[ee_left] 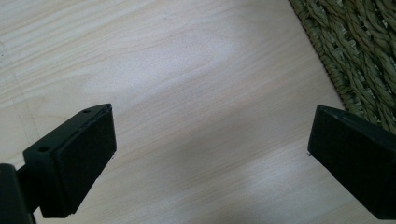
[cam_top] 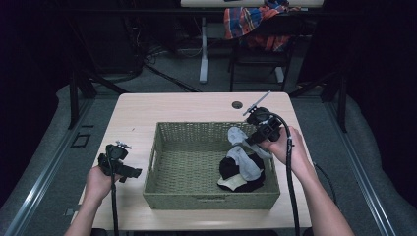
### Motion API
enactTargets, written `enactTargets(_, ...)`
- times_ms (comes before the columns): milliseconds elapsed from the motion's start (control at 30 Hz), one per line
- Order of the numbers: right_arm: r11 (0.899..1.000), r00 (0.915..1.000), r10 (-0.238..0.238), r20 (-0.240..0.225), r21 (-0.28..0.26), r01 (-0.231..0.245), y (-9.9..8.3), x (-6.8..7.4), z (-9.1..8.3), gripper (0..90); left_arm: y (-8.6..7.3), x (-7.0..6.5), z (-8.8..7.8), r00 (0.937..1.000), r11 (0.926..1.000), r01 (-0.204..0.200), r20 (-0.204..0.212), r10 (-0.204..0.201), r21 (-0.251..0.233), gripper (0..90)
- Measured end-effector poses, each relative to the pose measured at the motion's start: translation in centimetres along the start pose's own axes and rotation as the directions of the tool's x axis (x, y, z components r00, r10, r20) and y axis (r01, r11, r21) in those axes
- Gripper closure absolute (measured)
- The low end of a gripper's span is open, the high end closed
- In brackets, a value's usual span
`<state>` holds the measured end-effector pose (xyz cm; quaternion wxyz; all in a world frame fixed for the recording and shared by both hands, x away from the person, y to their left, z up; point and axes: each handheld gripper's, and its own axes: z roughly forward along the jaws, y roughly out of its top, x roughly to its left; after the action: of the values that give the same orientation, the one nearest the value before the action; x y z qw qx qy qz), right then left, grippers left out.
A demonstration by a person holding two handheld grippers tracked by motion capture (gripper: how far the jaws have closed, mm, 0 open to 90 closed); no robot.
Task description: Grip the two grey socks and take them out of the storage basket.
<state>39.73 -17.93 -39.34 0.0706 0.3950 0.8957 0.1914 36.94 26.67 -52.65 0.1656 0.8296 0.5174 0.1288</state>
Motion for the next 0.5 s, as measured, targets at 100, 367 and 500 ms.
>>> enactTargets(100, 1.000, 0.9999, 0.011, 0.004, -0.010, -0.011, -0.1, -0.2, -0.4, 85.1, 0.0, 0.0, 0.0, 1.0000, 1.0000, -0.001, 0.001, 0.001, 0.000, 1.2)
enactTargets(367, 1.000, 0.9993, 0.026, 0.026, -0.010, -0.025, -0.6, -1.0, -1.3, 85.0, 0.0, 0.0, 0.0, 1.0000, 1.0000, -0.001, 0.000, 0.001, 0.002, 1.2)
enactTargets(500, 0.999, 0.9989, 0.032, 0.036, -0.008, -0.031, -0.8, -1.3, -1.6, 85.0, 0.0, 0.0, 0.0, 1.0000, 1.0000, -0.001, 0.002, 0.001, 0.002, 1.2)
